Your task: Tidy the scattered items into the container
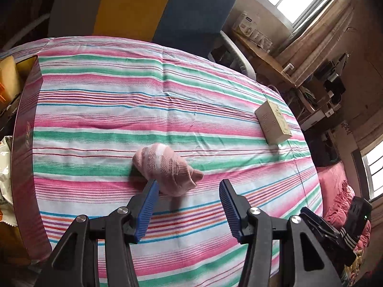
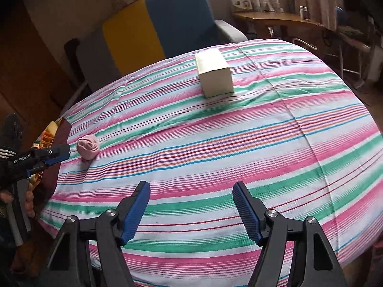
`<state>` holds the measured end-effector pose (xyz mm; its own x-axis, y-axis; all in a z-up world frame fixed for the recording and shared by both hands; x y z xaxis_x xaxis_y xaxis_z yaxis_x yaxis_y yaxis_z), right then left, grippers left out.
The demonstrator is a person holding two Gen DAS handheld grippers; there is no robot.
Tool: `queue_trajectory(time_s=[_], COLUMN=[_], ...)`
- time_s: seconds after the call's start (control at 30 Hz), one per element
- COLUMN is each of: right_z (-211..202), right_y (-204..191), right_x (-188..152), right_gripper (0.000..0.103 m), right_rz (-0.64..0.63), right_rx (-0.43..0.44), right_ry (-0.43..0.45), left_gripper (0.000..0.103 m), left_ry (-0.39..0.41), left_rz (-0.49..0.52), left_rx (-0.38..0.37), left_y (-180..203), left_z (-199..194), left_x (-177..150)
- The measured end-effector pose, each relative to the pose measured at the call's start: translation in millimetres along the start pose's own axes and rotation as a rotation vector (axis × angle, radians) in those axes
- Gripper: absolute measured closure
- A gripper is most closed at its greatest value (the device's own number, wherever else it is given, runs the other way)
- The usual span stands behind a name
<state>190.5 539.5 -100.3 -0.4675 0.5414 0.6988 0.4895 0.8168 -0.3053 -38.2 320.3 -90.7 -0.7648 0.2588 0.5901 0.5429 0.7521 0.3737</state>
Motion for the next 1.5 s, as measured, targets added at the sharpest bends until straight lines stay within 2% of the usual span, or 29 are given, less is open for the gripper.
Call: queue_trajectory(time_s=[0.17, 0.23, 0.4, 0.53, 0.77, 0.9, 0.93, 0.97, 1.03, 1.17, 1.5], right_z=[7.9, 11.2, 24.6, 42.8, 99.2, 132.1, 137.7, 142.9, 143.9, 132.5, 73.2], right_y=[-2.4, -2.8, 0.8, 4.5, 8.8, 11.0, 12.2, 13.2, 11.2, -4.5, -67.2], right_x=[1.8, 2.9, 13.8, 43.8, 98.7, 117.8, 120.5, 122.9, 121.5, 106.6, 25.5], right_gripper=[0.031, 0.031, 0.031, 0.031, 0.021, 0.021, 0.029, 0.049, 0.049, 0.049, 0.049], right_rz=[0.028, 0.034, 0.017, -0.029, -0.112, -0.156, -0.165, -0.172, -0.170, -0.175, -0.136], right_rx=[0.008, 0.002, -0.017, -0.058, -0.152, -0.215, -0.226, -0.233, -0.228, -0.183, -0.006], right_ry=[0.023, 0.031, 0.041, 0.089, 0.111, 0.085, 0.076, 0.066, 0.054, 0.032, -0.009], left_gripper=[0.049, 0.049, 0.049, 0.048, 0.047, 0.047, 0.047, 0.047, 0.051, 0.052, 0.052], left_ry=[-0.001, 0.002, -0.007, -0.006, 0.008, 0.000, -0.003, -0.002, 0.006, 0.003, -0.014], left_rz=[0.033, 0.062, 0.201, 0.239, 0.202, 0.182, 0.183, 0.186, 0.195, 0.216, 0.229], left_rx=[0.133, 0.152, 0.112, 0.080, 0.051, 0.035, 0.029, 0.023, 0.010, -0.015, -0.023], left_y=[-0.8, -4.8, -10.5, -11.1, -15.6, -20.8, -21.3, -21.6, -20.3, -20.1, -29.3], left_z=[23.6, 28.7, 28.5, 27.9, 31.2, 35.8, 37.1, 37.8, 35.1, 26.1, -20.8], left_x=[4.0, 3.4, -0.9, -1.3, 0.5, 0.4, -0.7, -1.7, -3.8, -10.6, -54.5])
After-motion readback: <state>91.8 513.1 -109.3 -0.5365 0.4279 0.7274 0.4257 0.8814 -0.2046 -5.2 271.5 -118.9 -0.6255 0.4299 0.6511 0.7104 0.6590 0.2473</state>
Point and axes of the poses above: each gripper's, at about its wrist camera, not at the fingertips, and z roughly the way its jaws point, y to its right, x to its top, the point moved 4 cm from there along z, roughly the way its jaws point, and after that the axes turned 11 degrees about y, right-handed, at the moved point
